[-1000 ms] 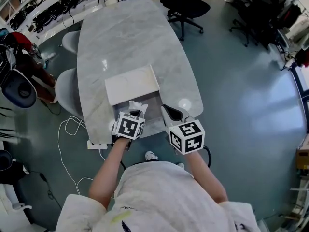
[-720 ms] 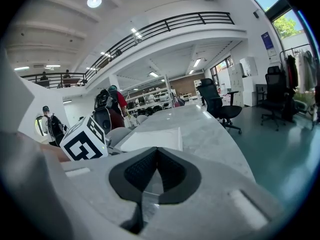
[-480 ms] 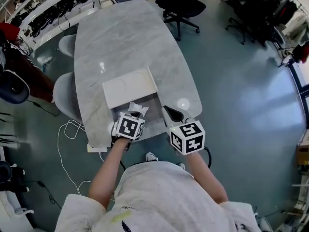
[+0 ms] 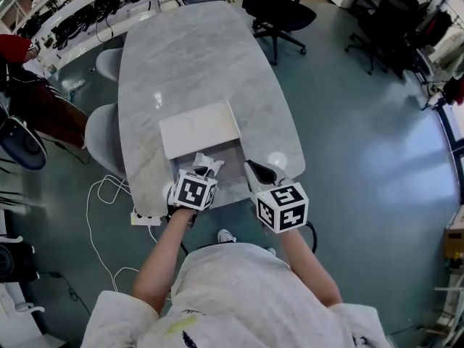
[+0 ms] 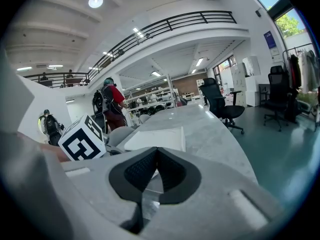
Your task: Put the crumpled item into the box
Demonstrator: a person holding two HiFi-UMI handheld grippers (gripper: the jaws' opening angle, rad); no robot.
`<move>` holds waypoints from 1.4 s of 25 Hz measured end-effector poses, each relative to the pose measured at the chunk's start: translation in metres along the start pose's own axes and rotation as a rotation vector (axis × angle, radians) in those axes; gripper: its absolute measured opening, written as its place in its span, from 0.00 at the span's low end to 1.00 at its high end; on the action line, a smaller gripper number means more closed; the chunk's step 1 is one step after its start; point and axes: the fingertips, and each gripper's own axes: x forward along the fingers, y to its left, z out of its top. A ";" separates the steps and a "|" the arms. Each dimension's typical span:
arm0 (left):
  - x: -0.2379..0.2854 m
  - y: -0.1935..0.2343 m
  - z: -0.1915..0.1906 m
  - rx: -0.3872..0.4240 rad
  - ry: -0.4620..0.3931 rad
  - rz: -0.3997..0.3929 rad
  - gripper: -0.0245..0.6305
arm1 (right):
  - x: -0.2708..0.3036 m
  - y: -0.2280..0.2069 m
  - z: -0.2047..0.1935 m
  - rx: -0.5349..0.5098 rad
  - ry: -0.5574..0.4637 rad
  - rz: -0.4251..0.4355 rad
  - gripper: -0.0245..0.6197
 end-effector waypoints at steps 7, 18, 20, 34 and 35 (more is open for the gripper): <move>-0.032 -0.005 0.007 -0.060 -0.082 0.040 0.08 | -0.010 0.013 0.003 -0.029 -0.002 0.051 0.05; -0.095 -0.020 0.002 -0.172 -0.251 0.130 0.08 | -0.042 0.036 0.002 -0.090 -0.012 0.136 0.05; -0.106 -0.025 0.001 -0.183 -0.283 0.149 0.08 | -0.048 0.041 0.002 -0.099 -0.023 0.158 0.05; -0.157 -0.051 -0.012 -0.259 -0.453 0.251 0.07 | -0.081 0.057 -0.002 -0.178 -0.039 0.245 0.05; -0.158 -0.052 -0.013 -0.260 -0.452 0.256 0.07 | -0.082 0.058 -0.003 -0.181 -0.040 0.249 0.05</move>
